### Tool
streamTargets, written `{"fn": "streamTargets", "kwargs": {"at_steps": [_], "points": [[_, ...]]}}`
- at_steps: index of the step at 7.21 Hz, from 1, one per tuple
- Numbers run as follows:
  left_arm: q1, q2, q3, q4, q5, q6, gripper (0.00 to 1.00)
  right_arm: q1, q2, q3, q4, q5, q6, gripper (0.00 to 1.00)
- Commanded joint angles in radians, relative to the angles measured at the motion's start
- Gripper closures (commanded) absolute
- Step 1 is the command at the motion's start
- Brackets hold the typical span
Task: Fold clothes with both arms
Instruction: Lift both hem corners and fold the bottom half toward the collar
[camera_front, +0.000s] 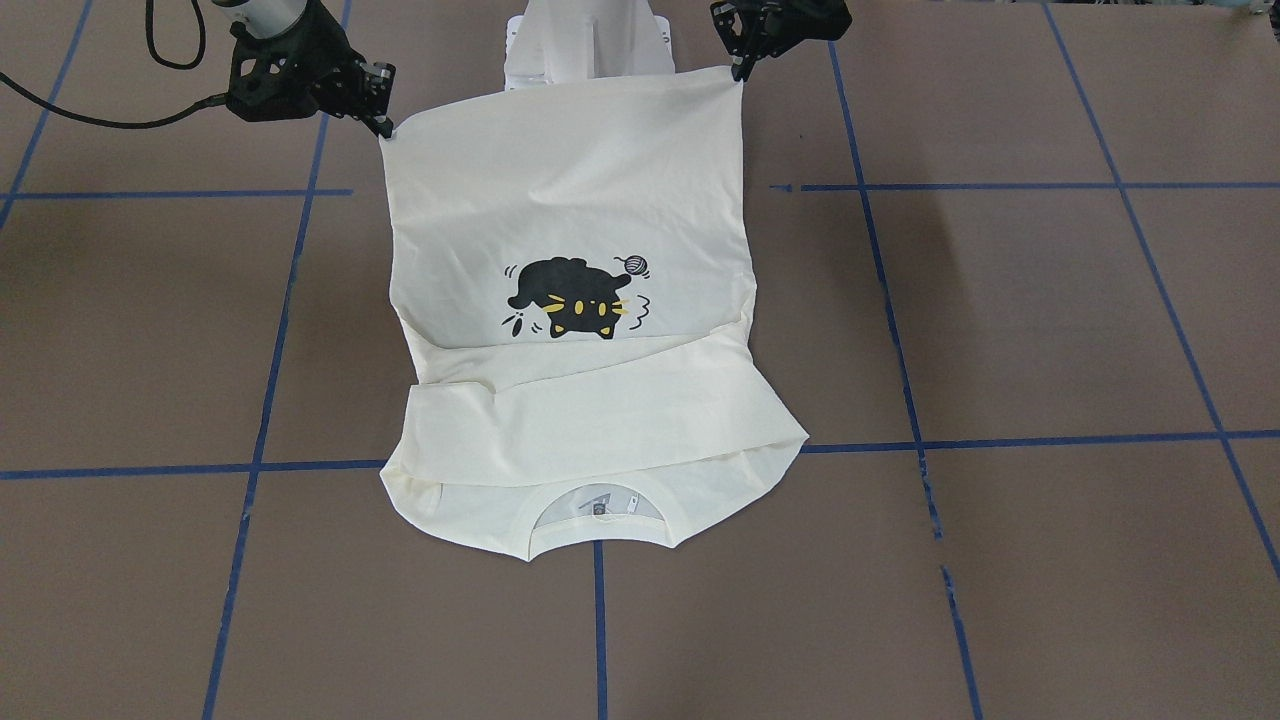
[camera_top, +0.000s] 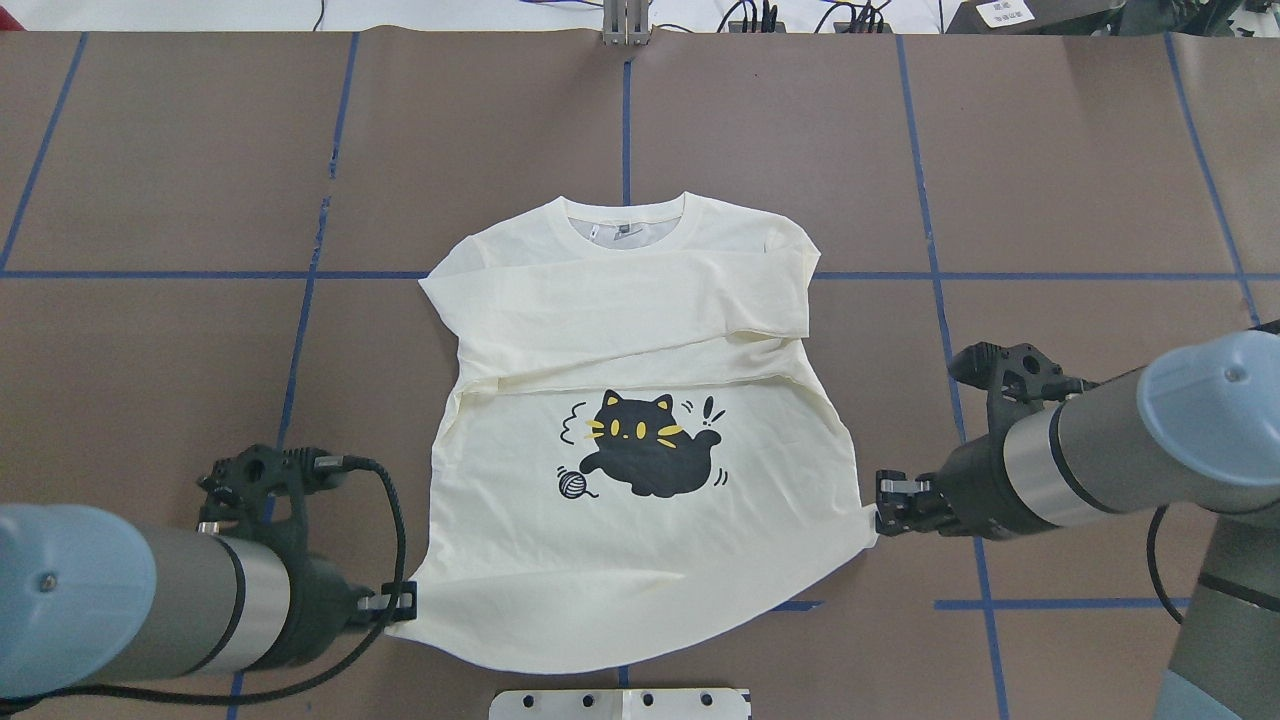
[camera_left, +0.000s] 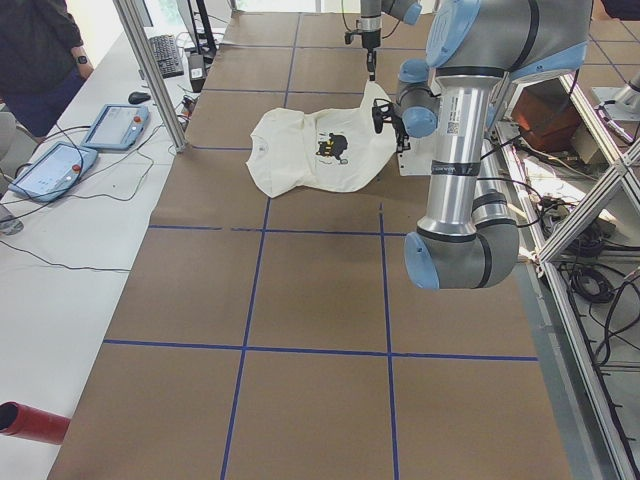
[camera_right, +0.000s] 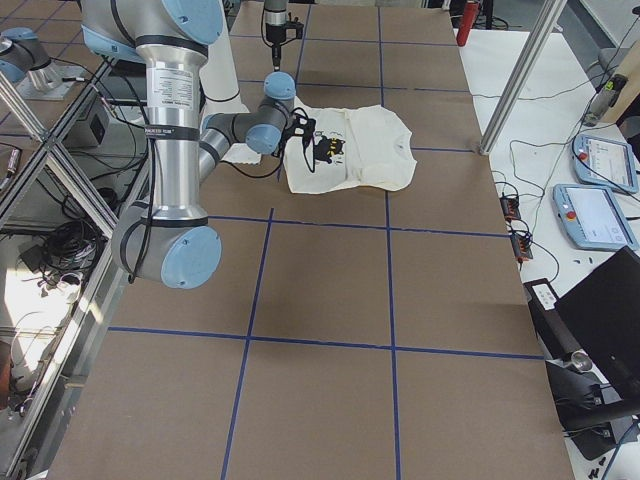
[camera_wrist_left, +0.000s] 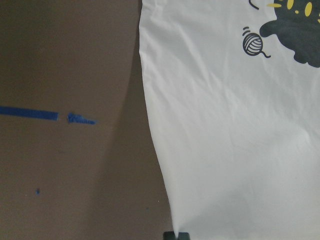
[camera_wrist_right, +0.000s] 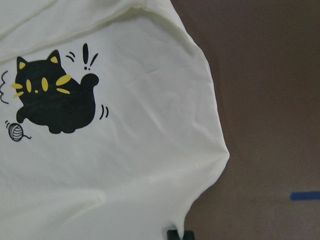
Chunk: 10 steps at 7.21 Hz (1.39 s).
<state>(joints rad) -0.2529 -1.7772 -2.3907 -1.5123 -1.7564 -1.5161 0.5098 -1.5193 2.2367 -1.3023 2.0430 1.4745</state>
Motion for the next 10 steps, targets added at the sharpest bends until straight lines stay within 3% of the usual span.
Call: {"fn": "streamTargets", "kwargs": {"at_steps": [1,7,10], "points": [[-0.173,-0.150,0.118,0.068,-0.067,0.115,1.00,0.155,0.131,-0.118,0.000,0.022,-0.097,1.00],[-0.440,-0.244,0.352,0.066,-0.090,0.289,1.00,0.337,0.385,-0.426,0.001,0.005,-0.192,1.00],[-0.511,-0.350,0.636,-0.101,-0.086,0.295,1.00,0.378,0.562,-0.697,0.014,0.005,-0.195,1.00]]}}
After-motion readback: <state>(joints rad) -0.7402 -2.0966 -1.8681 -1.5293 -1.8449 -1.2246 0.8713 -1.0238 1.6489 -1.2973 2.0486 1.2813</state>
